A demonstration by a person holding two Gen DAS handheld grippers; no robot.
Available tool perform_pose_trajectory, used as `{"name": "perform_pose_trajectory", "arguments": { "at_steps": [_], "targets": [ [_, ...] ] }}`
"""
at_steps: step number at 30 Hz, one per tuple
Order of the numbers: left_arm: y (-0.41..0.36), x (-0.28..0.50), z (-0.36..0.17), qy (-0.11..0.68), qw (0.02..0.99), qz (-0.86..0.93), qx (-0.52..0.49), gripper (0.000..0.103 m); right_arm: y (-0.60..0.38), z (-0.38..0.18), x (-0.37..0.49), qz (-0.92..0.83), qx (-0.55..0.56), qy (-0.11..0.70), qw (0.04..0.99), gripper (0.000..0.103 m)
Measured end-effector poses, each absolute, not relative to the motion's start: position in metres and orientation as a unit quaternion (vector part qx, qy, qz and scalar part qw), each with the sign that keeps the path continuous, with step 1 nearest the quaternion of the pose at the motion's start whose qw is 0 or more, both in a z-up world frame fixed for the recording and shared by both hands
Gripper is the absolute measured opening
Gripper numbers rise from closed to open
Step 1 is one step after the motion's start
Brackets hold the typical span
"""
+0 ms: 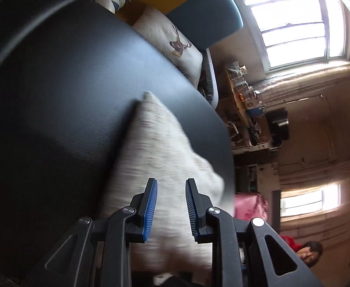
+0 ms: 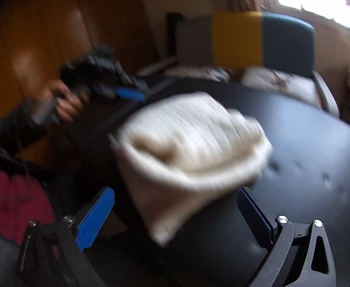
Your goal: Fold clothes
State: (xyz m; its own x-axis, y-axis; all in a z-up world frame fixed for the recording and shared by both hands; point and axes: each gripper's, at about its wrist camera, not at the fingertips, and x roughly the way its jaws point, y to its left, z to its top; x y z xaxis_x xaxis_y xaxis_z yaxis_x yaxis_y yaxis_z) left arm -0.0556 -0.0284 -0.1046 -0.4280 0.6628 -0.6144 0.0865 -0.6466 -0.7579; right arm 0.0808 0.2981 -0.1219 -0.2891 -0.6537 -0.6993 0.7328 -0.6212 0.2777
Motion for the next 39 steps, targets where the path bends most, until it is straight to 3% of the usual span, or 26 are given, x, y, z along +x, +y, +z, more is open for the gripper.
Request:
{"name": "perform_pose_trajectory", "arguments": {
  "at_steps": [6, 11, 13, 14, 16, 20, 22, 30, 31, 33, 34, 35, 39],
  "targets": [
    [-0.020, -0.054, -0.116, -0.341, 0.241, 0.767, -0.487, 0.022, 0.237, -0.132, 0.025, -0.699, 0.481, 0.005, 0.529, 0.103],
    [0.008, -0.064, -0.122, -0.304, 0.307, 0.763, -0.482, 0.022, 0.217, -0.153, 0.018, -0.636, 0.494, -0.122, 0.580, 0.103],
    [0.026, -0.060, -0.136, -0.267, 0.330, 0.753, -0.502, 0.021, 0.229, -0.156, 0.025, -0.648, 0.494, -0.137, 0.563, 0.103],
    [0.032, -0.057, -0.142, -0.246, 0.341, 0.753, -0.506, 0.018, 0.235, -0.158, 0.029, -0.653, 0.494, -0.145, 0.555, 0.103],
    [0.035, -0.051, -0.154, -0.229, 0.357, 0.750, -0.508, 0.000, 0.247, -0.161, 0.037, -0.664, 0.494, -0.160, 0.538, 0.102],
    [0.024, -0.050, -0.154, -0.276, 0.369, 0.735, -0.498, 0.003, 0.271, -0.167, 0.052, -0.685, 0.492, -0.190, 0.502, 0.102],
    [0.023, -0.043, -0.142, -0.263, 0.382, 0.746, -0.477, 0.017, 0.283, -0.170, 0.060, -0.695, 0.491, -0.205, 0.484, 0.103],
    [0.032, -0.015, -0.130, -0.220, 0.428, 0.759, -0.439, 0.018, 0.323, -0.167, 0.013, -0.776, 0.424, -0.310, 0.350, 0.102],
    [0.031, -0.014, -0.131, -0.219, 0.433, 0.757, -0.438, 0.018, 0.321, -0.171, 0.006, -0.781, 0.422, -0.313, 0.337, 0.098],
    [0.032, -0.009, -0.132, -0.208, 0.444, 0.755, -0.436, 0.019, 0.314, -0.174, -0.004, -0.794, 0.431, -0.295, 0.312, 0.069],
    [0.035, -0.005, -0.132, -0.198, 0.451, 0.754, -0.434, 0.019, 0.309, -0.175, -0.009, -0.800, 0.439, -0.279, 0.299, 0.043],
    [0.040, -0.001, -0.135, -0.182, 0.461, 0.751, -0.437, 0.020, 0.305, -0.175, -0.013, -0.806, 0.446, -0.263, 0.286, 0.031],
    [0.062, 0.014, -0.151, -0.094, 0.486, 0.736, -0.462, 0.020, 0.302, -0.179, -0.024, -0.824, 0.470, -0.203, 0.242, 0.018]
  ]
}}
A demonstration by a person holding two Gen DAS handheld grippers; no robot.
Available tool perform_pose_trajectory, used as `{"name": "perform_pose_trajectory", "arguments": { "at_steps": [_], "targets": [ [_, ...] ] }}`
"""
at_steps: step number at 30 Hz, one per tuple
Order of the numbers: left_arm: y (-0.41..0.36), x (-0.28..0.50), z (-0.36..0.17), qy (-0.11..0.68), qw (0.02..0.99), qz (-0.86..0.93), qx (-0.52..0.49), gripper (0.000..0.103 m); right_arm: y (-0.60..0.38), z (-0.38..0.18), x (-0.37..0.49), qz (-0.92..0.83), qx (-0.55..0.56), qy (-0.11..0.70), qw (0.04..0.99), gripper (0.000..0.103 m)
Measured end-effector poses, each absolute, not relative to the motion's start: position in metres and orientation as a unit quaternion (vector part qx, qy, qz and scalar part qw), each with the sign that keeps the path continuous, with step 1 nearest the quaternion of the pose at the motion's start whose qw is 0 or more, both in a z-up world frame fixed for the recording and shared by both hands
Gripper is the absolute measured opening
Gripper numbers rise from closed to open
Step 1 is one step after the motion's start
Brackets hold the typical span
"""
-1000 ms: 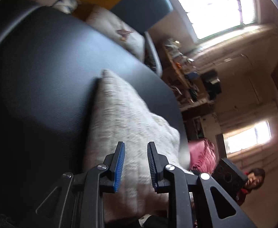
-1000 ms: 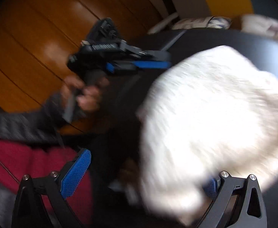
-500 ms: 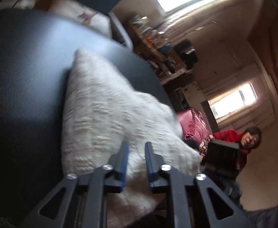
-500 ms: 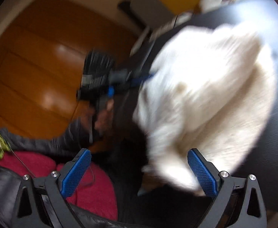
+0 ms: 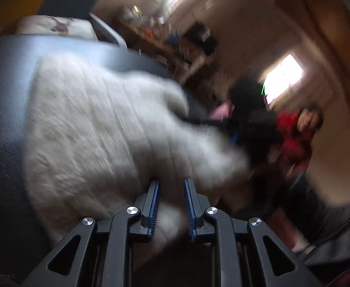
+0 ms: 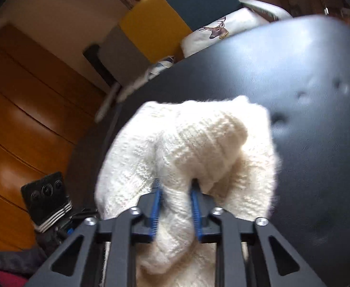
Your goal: Fold clothes
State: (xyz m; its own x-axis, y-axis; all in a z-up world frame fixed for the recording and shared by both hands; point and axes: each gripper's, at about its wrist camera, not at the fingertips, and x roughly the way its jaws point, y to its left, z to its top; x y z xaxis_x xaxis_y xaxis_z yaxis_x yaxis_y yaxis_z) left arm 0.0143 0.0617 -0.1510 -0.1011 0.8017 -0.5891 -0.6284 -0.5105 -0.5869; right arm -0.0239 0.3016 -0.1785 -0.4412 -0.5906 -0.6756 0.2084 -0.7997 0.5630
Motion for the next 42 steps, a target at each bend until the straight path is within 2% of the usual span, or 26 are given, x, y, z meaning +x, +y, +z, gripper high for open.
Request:
{"name": "perform_pose_trajectory", "arguments": {
  "at_steps": [3, 7, 9, 12, 14, 17, 19, 21, 22, 23, 24, 27, 28, 29, 30, 31, 32, 34, 36, 37, 40, 42],
  "targets": [
    [0.070, 0.028, -0.153, -0.018, 0.501, 0.732, -0.460, 0.018, 0.306, -0.182, -0.028, -0.833, 0.484, -0.159, 0.213, 0.016],
    [0.067, 0.028, -0.143, 0.019, 0.519, 0.707, -0.480, 0.014, 0.312, -0.187, -0.034, -0.842, 0.502, -0.100, 0.173, 0.015],
    [0.061, 0.027, -0.131, 0.016, 0.530, 0.701, -0.477, 0.014, 0.315, -0.189, -0.037, -0.844, 0.510, -0.070, 0.153, 0.015],
    [0.057, 0.014, -0.106, -0.045, 0.555, 0.698, -0.450, 0.018, 0.320, -0.194, -0.041, -0.845, 0.518, -0.037, 0.128, 0.016],
    [0.063, 0.001, -0.096, -0.095, 0.561, 0.699, -0.433, 0.019, 0.327, -0.200, -0.042, -0.845, 0.514, -0.066, 0.135, 0.016],
    [0.090, -0.007, -0.100, -0.094, 0.561, 0.694, -0.442, 0.020, 0.341, -0.191, -0.043, -0.846, 0.494, -0.127, 0.156, 0.017],
    [0.105, -0.001, -0.108, -0.066, 0.572, 0.677, -0.458, 0.020, 0.354, -0.180, -0.044, -0.840, 0.474, -0.186, 0.186, 0.018],
    [0.120, 0.008, -0.119, -0.034, 0.579, 0.666, -0.468, 0.020, 0.365, -0.170, -0.046, -0.830, 0.454, -0.242, 0.215, 0.035],
    [0.124, 0.013, -0.123, -0.021, 0.582, 0.662, -0.471, 0.020, 0.366, -0.169, -0.049, -0.823, 0.447, -0.266, 0.228, 0.060],
    [0.127, 0.018, -0.128, -0.007, 0.585, 0.658, -0.473, 0.020, 0.366, -0.169, -0.053, -0.818, 0.442, -0.282, 0.238, 0.079],
    [0.131, 0.023, -0.132, 0.007, 0.588, 0.654, -0.475, 0.020, 0.363, -0.170, -0.058, -0.815, 0.441, -0.287, 0.244, 0.082],
    [0.133, 0.028, -0.140, 0.010, 0.593, 0.645, -0.482, 0.020, 0.340, -0.183, -0.079, -0.816, 0.450, -0.272, 0.241, 0.080],
    [0.131, 0.027, -0.141, 0.001, 0.593, 0.644, -0.484, 0.020, 0.332, -0.186, -0.086, -0.821, 0.451, -0.257, 0.237, 0.067],
    [0.129, 0.027, -0.142, -0.001, 0.592, 0.645, -0.483, 0.020, 0.325, -0.186, -0.087, -0.830, 0.447, -0.238, 0.234, 0.045],
    [0.128, 0.028, -0.141, 0.002, 0.591, 0.648, -0.481, 0.020, 0.318, -0.185, -0.088, -0.838, 0.443, -0.219, 0.231, 0.038],
    [0.126, 0.029, -0.141, 0.007, 0.588, 0.651, -0.480, 0.020, 0.312, -0.181, -0.085, -0.849, 0.434, -0.197, 0.229, 0.025],
    [0.123, 0.031, -0.141, 0.012, 0.585, 0.654, -0.479, 0.019, 0.309, -0.170, -0.075, -0.863, 0.418, -0.170, 0.228, 0.019],
    [0.115, 0.029, -0.143, -0.012, 0.582, 0.656, -0.480, 0.019, 0.294, -0.158, -0.070, -0.888, 0.406, -0.077, 0.204, 0.019],
    [0.110, 0.031, -0.143, -0.023, 0.576, 0.662, -0.479, 0.019, 0.283, -0.174, -0.078, -0.881, 0.437, -0.011, 0.179, 0.019],
    [0.109, 0.032, -0.143, -0.024, 0.573, 0.667, -0.476, 0.019, 0.283, -0.185, -0.081, -0.876, 0.451, -0.003, 0.173, 0.019],
    [0.101, 0.043, -0.132, -0.006, 0.562, 0.686, -0.462, 0.019, 0.298, -0.196, -0.085, -0.874, 0.449, -0.060, 0.175, 0.023],
    [0.084, 0.045, -0.119, -0.023, 0.558, 0.697, -0.450, 0.019, 0.299, -0.199, -0.085, -0.876, 0.445, -0.072, 0.173, 0.023]
  ]
}}
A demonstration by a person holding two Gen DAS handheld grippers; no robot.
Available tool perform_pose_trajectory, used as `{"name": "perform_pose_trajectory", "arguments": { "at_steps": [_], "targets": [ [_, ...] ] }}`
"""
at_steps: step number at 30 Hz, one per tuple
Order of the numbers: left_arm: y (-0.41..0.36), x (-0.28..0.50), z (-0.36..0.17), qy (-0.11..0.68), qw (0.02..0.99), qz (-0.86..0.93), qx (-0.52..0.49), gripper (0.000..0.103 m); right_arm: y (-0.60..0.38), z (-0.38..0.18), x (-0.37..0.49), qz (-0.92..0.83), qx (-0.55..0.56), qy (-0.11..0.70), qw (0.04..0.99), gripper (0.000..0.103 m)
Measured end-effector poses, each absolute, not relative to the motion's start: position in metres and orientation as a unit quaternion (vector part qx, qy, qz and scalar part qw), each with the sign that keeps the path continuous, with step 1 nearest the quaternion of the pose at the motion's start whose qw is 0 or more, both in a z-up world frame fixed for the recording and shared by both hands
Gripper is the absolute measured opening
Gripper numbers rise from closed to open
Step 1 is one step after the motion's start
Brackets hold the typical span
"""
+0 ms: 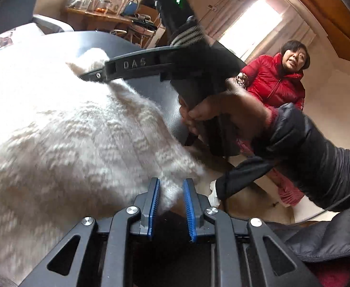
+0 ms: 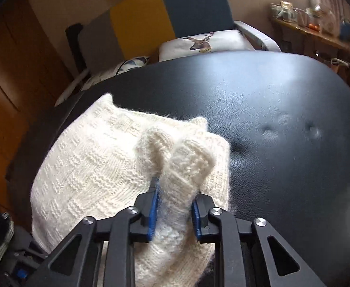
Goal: Fold clothes
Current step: 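Open the right gripper and smooth the folded sweater flat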
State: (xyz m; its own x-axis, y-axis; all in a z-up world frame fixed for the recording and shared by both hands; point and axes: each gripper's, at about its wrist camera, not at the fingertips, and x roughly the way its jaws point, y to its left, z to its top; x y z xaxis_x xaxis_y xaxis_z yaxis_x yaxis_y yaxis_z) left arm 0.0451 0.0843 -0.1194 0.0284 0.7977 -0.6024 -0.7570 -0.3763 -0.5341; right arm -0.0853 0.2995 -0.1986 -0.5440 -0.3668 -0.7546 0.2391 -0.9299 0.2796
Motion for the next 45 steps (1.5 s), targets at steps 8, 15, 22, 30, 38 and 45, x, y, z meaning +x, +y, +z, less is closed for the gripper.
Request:
{"name": "perform_pose_trajectory", "arguments": {
  "at_steps": [8, 15, 22, 30, 38, 45],
  "targets": [
    [0.008, 0.021, -0.080, -0.071, 0.489, 0.775, -0.394, 0.022, 0.330, -0.164, -0.055, -0.882, 0.434, -0.108, 0.153, 0.056],
    [-0.009, 0.017, -0.105, -0.036, 0.449, 0.788, -0.419, 0.022, 0.295, -0.100, -0.002, -0.879, 0.385, -0.072, 0.272, 0.056],
    [0.022, 0.047, -0.139, 0.021, 0.464, 0.769, -0.439, 0.023, 0.273, -0.175, 0.022, -0.832, 0.480, -0.015, 0.276, 0.042],
    [0.004, 0.046, -0.125, 0.009, 0.490, 0.754, -0.437, 0.021, 0.272, -0.162, 0.017, -0.835, 0.481, -0.011, 0.266, 0.039],
    [0.012, 0.047, -0.111, 0.004, 0.491, 0.777, -0.395, 0.022, 0.227, -0.114, -0.053, -0.822, 0.483, -0.001, 0.300, 0.059],
    [0.047, 0.042, -0.134, 0.036, 0.476, 0.769, -0.426, 0.023, 0.142, -0.138, -0.161, -0.758, 0.542, -0.008, 0.362, 0.059]
  ]
}}
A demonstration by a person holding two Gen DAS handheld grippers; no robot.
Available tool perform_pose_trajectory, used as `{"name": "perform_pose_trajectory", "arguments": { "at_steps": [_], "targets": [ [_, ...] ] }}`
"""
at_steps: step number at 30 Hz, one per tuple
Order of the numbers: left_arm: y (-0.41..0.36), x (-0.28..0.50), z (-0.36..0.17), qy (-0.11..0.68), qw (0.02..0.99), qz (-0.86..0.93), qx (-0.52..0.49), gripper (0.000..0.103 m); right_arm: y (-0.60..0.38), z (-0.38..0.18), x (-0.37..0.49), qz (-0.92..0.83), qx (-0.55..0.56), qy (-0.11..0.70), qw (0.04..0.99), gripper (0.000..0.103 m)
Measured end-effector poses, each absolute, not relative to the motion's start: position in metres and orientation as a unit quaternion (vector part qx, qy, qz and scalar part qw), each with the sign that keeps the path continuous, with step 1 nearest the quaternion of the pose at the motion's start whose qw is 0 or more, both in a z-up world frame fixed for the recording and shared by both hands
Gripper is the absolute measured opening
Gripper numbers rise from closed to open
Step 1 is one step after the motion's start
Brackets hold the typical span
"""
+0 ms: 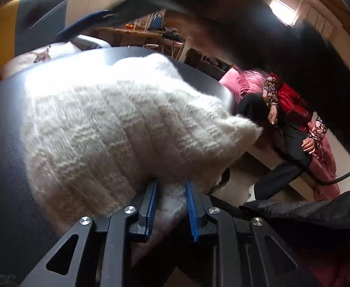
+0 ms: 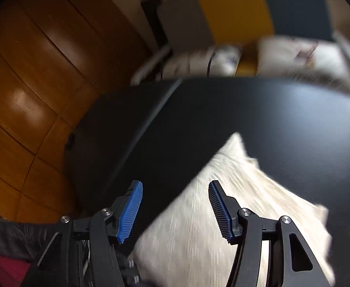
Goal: Fold clothes
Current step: 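Open the right gripper and smooth the folded sweater flat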
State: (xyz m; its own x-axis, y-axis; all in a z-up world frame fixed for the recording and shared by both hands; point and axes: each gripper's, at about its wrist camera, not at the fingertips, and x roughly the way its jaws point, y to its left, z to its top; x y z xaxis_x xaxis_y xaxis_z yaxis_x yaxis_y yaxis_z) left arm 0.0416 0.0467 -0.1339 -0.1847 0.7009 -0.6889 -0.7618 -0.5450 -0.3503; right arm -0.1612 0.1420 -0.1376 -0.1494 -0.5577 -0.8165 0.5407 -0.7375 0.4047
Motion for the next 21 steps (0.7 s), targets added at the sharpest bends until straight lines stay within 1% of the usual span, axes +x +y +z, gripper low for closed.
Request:
{"name": "perform_pose_trajectory", "arguments": {
  "at_steps": [2, 6, 11, 15, 16, 18, 20, 21],
  "targets": [
    [0.046, 0.042, -0.137, 0.025, 0.475, 0.767, -0.431, 0.023, 0.121, -0.147, -0.188, -0.741, 0.557, -0.007, 0.375, 0.058],
    [0.043, 0.038, -0.143, 0.001, 0.474, 0.764, -0.438, 0.022, 0.105, -0.185, -0.201, -0.737, 0.568, 0.017, 0.366, 0.054],
    [0.047, 0.038, -0.143, 0.005, 0.468, 0.766, -0.439, 0.023, 0.103, -0.181, -0.195, -0.751, 0.550, 0.017, 0.365, 0.054],
    [0.048, 0.043, -0.135, 0.002, 0.449, 0.780, -0.436, 0.023, 0.107, -0.174, -0.195, -0.760, 0.540, -0.005, 0.362, 0.055],
    [0.048, 0.045, -0.131, 0.005, 0.445, 0.782, -0.435, 0.023, 0.109, -0.169, -0.192, -0.768, 0.533, -0.008, 0.356, 0.056],
    [0.045, 0.052, -0.123, 0.007, 0.440, 0.789, -0.430, 0.023, 0.113, -0.158, -0.188, -0.782, 0.519, -0.014, 0.345, 0.061],
    [0.039, 0.056, -0.114, 0.000, 0.435, 0.794, -0.425, 0.024, 0.122, -0.142, -0.178, -0.803, 0.495, -0.018, 0.330, 0.075],
    [0.036, 0.058, -0.109, -0.003, 0.432, 0.797, -0.423, 0.024, 0.128, -0.133, -0.169, -0.815, 0.480, -0.021, 0.325, 0.077]
  ]
}}
